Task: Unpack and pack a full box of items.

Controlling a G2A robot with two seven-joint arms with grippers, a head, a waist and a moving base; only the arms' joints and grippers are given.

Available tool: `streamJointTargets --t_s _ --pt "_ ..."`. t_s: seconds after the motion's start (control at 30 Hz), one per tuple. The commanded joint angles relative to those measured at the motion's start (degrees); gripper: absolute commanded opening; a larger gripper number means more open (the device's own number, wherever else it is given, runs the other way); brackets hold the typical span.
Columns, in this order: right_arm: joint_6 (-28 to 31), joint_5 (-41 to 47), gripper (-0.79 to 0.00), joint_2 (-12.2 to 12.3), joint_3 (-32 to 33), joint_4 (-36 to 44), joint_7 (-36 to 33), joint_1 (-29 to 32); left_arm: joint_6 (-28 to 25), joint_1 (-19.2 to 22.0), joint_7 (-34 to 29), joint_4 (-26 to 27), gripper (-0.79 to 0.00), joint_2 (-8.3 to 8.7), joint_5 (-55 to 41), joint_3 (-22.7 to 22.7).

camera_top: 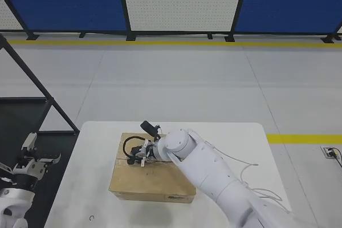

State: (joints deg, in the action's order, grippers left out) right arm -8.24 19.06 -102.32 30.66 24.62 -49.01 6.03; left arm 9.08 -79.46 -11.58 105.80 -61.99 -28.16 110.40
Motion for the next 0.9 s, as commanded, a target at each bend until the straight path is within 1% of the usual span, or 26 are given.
streamJointTargets --t_s 0.0,0.23,0.4,0.6,0.87 --pt "-0.46 -0.87 -0.785 0.55 0.44 0.92 0.28 0.43 0.0 0.0 0.0 0.0 0.0 0.0 0.0 0.0" --pt "-3.43 -3.9 -0.785 3.4 3.13 5.51 1.74 2.74 0.0 0.0 0.0 0.0 0.0 0.0 0.0 0.0" --pt "-6.0 -6.54 -0.785 6.22 5.91 11.95 2.14 5.79 0.0 0.0 0.0 0.0 0.0 0.0 0.0 0.0" --pt "-12.5 -11.85 -0.785 10.33 10.41 24.26 3.67 11.25 0.0 0.0 0.0 0.0 0.0 0.0 0.0 0.0" --pt "-22.99 -21.07 -0.785 16.0 18.28 44.88 2.86 21.88 0.0 0.0 0.0 0.0 0.0 0.0 0.0 0.0"
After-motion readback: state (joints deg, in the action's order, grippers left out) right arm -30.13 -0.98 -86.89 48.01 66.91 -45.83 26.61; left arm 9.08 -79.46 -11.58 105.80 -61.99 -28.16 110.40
